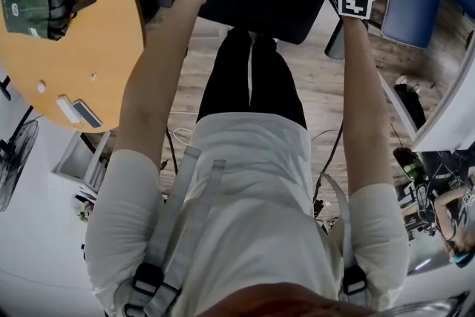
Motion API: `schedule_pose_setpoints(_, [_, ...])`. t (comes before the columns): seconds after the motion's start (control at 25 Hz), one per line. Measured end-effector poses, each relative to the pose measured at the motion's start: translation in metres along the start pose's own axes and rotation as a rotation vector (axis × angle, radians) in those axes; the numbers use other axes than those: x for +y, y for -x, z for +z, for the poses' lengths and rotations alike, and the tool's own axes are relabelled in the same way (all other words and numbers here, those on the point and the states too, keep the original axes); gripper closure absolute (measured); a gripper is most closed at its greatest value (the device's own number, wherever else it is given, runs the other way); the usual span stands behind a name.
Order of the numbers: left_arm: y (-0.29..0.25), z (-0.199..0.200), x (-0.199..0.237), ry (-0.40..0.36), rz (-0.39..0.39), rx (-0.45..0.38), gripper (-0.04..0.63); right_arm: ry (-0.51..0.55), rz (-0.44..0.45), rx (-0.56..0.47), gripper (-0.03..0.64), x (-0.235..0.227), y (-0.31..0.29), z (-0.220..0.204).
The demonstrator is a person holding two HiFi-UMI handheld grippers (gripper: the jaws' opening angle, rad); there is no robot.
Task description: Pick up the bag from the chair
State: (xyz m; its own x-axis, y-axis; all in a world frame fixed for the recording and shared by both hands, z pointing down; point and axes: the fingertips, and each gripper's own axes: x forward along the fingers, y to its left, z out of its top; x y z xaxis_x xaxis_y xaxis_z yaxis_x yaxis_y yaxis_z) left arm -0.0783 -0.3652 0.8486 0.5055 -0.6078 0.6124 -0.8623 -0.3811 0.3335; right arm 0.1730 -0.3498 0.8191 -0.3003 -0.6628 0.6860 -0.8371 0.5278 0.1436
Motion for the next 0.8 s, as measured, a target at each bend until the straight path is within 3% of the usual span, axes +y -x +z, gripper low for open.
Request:
schedule_pose_setpoints(0.12, [-0.003, 0.000, 0.000, -0.012, 0.000, -0.006, 0.387, 0.013, -0.040, 0.004, 0.482, -0.004, -0.003, 0.000])
schedule_pose_setpoints(0.36, [0.002, 0.001, -0.011, -0.021, -0.009, -0.022, 0.489, -0.005, -0.055, 0.009, 0.546, -0.008, 0.001, 0.003])
schedule_pose_setpoints(0.8, [0.024, -0.001, -0.027, -0.020, -0.030, -0.005, 0.520, -0.050, -0.033, 0.012, 0.566, 0.005, 0.028, 0.005])
